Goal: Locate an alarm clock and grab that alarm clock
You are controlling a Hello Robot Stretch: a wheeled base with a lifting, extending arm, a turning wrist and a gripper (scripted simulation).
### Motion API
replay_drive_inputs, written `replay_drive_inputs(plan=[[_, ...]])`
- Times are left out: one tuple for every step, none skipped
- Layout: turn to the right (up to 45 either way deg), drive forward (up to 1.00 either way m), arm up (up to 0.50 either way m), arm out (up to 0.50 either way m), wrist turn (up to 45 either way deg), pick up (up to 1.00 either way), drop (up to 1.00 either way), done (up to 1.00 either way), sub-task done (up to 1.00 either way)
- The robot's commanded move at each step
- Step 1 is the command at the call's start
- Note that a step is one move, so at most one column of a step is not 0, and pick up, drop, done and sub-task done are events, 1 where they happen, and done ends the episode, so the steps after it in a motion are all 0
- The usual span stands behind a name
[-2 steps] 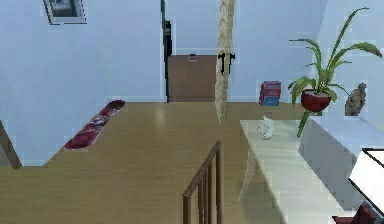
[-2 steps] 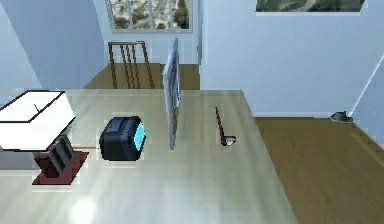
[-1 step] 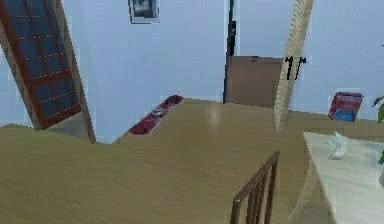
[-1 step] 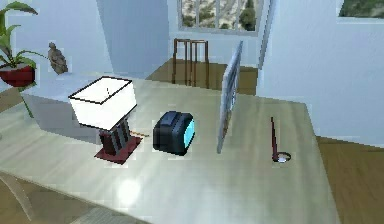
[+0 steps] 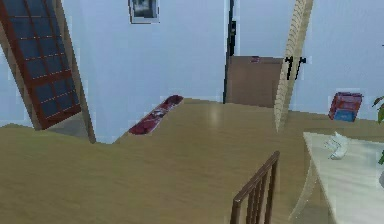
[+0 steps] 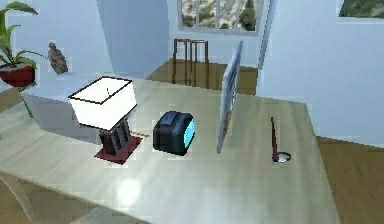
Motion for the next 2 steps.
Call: replay_drive_inputs(plan=[[0.0, 0.00, 0.36, 0.00, 0.0, 0.00, 0.00, 0.00, 0.00], [0.0, 0.00, 0.00, 0.32, 0.0, 0.00, 0.00, 0.00, 0.00]])
